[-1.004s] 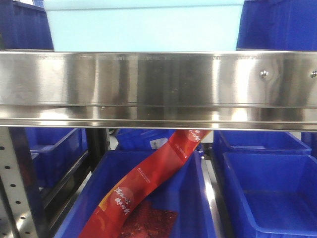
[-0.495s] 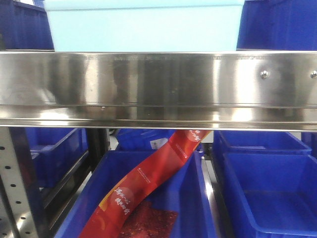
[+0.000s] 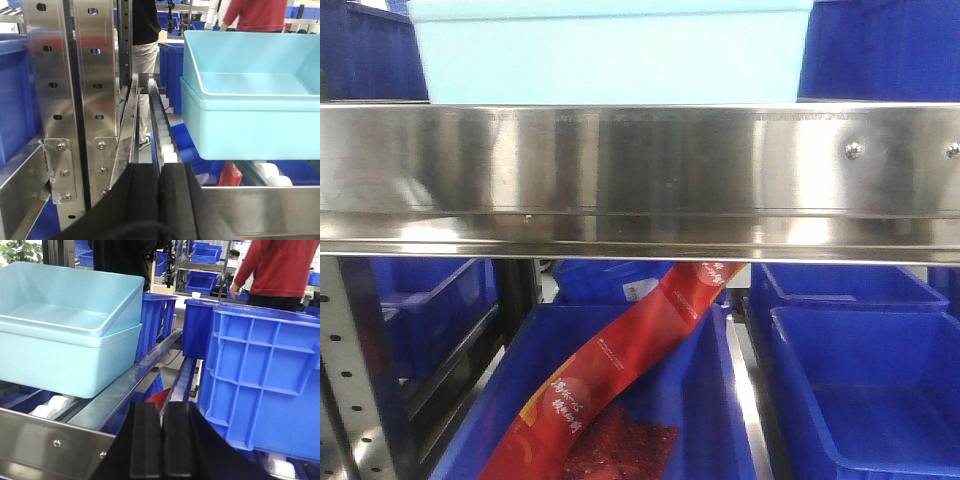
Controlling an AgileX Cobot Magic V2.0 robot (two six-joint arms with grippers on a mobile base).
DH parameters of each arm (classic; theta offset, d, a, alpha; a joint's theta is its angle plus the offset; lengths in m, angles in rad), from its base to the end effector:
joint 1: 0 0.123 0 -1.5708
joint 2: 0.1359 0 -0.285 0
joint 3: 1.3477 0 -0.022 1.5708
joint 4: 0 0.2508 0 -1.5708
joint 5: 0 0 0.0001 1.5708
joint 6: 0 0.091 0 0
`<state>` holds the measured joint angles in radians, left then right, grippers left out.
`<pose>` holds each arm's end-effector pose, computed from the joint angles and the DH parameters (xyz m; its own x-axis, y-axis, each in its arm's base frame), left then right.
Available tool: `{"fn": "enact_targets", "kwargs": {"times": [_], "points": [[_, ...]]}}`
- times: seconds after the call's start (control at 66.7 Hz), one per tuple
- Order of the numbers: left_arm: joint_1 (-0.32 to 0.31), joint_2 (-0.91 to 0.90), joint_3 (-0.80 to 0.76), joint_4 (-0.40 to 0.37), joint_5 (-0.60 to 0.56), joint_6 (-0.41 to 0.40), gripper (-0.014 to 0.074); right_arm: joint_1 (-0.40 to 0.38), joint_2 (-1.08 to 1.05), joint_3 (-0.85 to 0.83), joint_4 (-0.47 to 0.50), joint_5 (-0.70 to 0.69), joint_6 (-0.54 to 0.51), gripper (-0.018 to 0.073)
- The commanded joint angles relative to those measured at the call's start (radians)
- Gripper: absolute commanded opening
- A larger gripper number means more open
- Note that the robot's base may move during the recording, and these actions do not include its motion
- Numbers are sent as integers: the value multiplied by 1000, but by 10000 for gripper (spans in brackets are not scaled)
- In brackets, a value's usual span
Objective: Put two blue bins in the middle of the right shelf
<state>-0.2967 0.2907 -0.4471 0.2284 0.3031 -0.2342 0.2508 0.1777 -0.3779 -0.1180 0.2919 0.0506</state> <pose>0.0681 -0.0144 0.3179 -0.0534 -0.0002 -0.9986 0.2263 0.9740 -0.0123 0.0532 0.0104 0.3028 0.0109 -0.0616 -0.9980 -0.2150 0.9746 -0.0625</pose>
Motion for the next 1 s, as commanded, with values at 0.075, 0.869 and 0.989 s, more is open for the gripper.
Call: {"fn": "enact_targets", "kwargs": {"times": [0.075,0.869,0.989], "points": [[5,-6,3,1,-22,-2,-111,-5,-4,1,-9,-26,-3,-162],[185,-291,447,-222,-221,212,-111,-5,-4,1,-9,-30,-3,-162],[185,-291,447,-217,-226,214,-111,-5,-4,1,-9,-35,-3,-162]]}}
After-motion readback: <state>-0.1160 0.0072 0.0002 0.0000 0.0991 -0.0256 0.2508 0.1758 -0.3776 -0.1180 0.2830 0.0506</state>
